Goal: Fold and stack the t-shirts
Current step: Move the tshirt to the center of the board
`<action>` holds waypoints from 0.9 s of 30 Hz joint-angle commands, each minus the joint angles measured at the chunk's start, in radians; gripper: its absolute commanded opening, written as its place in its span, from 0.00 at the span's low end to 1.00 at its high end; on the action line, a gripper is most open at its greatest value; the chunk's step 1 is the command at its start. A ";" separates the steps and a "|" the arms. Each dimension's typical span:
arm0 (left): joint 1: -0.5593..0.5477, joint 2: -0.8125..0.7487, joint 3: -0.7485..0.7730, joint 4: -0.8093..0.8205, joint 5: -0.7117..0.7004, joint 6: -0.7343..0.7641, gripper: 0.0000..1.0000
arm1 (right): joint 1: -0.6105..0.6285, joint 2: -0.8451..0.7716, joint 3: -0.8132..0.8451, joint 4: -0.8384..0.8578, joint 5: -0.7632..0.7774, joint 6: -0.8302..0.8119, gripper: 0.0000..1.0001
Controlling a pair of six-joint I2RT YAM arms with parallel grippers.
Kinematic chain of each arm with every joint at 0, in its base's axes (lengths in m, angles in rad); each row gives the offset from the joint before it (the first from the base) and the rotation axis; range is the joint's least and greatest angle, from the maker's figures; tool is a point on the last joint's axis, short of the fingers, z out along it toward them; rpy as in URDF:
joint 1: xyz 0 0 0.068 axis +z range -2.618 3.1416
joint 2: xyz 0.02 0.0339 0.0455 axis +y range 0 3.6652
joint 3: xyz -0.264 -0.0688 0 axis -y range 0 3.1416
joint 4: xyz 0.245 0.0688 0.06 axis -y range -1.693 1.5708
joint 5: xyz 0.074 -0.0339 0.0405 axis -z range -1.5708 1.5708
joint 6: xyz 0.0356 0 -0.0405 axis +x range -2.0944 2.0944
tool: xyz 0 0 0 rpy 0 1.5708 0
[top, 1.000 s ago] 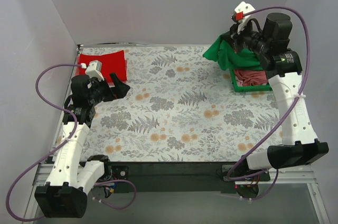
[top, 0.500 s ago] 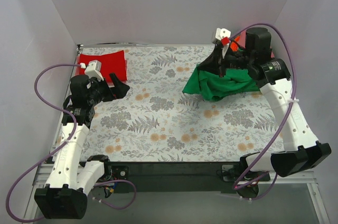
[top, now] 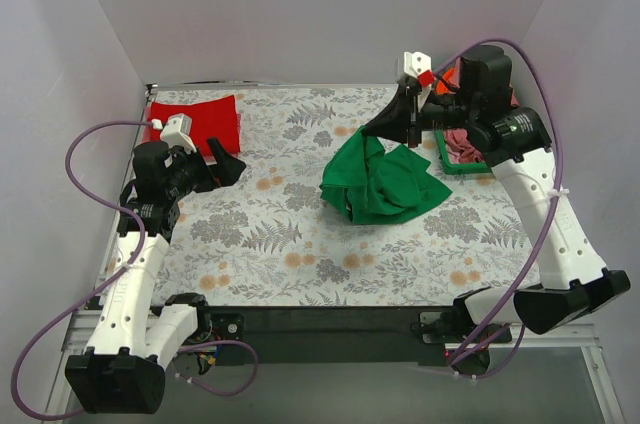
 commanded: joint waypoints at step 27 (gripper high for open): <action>-0.004 -0.042 -0.049 0.047 0.119 -0.029 0.95 | 0.204 0.161 -0.088 0.183 0.256 0.059 0.01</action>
